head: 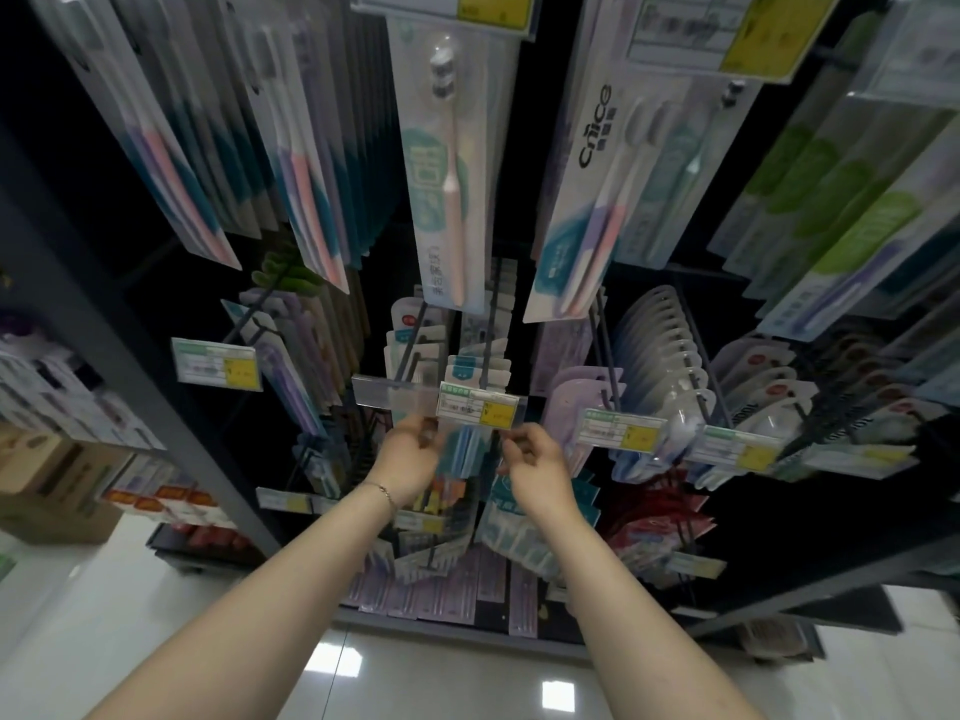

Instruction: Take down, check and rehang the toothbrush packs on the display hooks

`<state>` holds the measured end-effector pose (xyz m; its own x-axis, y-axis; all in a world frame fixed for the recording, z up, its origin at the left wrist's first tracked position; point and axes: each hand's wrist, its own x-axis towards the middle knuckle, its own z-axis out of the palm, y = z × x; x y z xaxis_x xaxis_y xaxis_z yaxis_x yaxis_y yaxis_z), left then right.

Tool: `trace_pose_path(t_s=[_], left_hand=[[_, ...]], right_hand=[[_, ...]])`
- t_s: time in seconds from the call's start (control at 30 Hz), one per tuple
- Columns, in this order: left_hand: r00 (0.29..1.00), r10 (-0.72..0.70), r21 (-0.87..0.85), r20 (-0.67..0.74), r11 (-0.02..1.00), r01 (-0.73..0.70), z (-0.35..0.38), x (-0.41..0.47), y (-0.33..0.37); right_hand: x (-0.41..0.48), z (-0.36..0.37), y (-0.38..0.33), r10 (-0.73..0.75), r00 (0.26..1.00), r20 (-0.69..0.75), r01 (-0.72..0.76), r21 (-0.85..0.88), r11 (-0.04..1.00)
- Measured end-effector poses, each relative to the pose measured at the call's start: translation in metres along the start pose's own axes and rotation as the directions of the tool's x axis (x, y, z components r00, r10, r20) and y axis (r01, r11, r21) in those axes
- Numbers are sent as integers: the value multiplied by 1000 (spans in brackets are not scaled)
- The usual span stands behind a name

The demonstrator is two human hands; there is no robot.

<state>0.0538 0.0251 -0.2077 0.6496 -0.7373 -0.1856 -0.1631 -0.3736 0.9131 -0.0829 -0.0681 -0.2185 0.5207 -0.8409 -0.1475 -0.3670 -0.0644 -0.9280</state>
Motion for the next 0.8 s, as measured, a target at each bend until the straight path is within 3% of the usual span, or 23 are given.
trace_pose_path(t_s=[0.1, 0.2, 0.3, 0.4, 0.57, 0.8], left_hand=[[999, -1, 51, -48, 999, 4, 0, 0, -5], [997, -67, 161, -27, 984, 71, 0, 1, -16], [996, -73, 280, 51, 958, 56, 6, -1, -23], [988, -40, 380, 148, 925, -20, 18, -4, -20], [948, 25, 580, 316, 786, -214, 45, -13, -6], [908, 176, 681, 379, 612, -403, 90, -37, 17]], right_hand=[[-2, -6, 1, -2, 1000, -10, 2, -29, 1000], [-9, -16, 5, -49, 999, -21, 44, -185, 982], [-18, -29, 6, -129, 991, -21, 101, -509, 855], [-28, -40, 9, -170, 985, -33, 106, -662, 742], [-48, -66, 20, -250, 963, -99, 99, -733, 673], [-66, -113, 43, -225, 959, -171, 14, -767, 641]])
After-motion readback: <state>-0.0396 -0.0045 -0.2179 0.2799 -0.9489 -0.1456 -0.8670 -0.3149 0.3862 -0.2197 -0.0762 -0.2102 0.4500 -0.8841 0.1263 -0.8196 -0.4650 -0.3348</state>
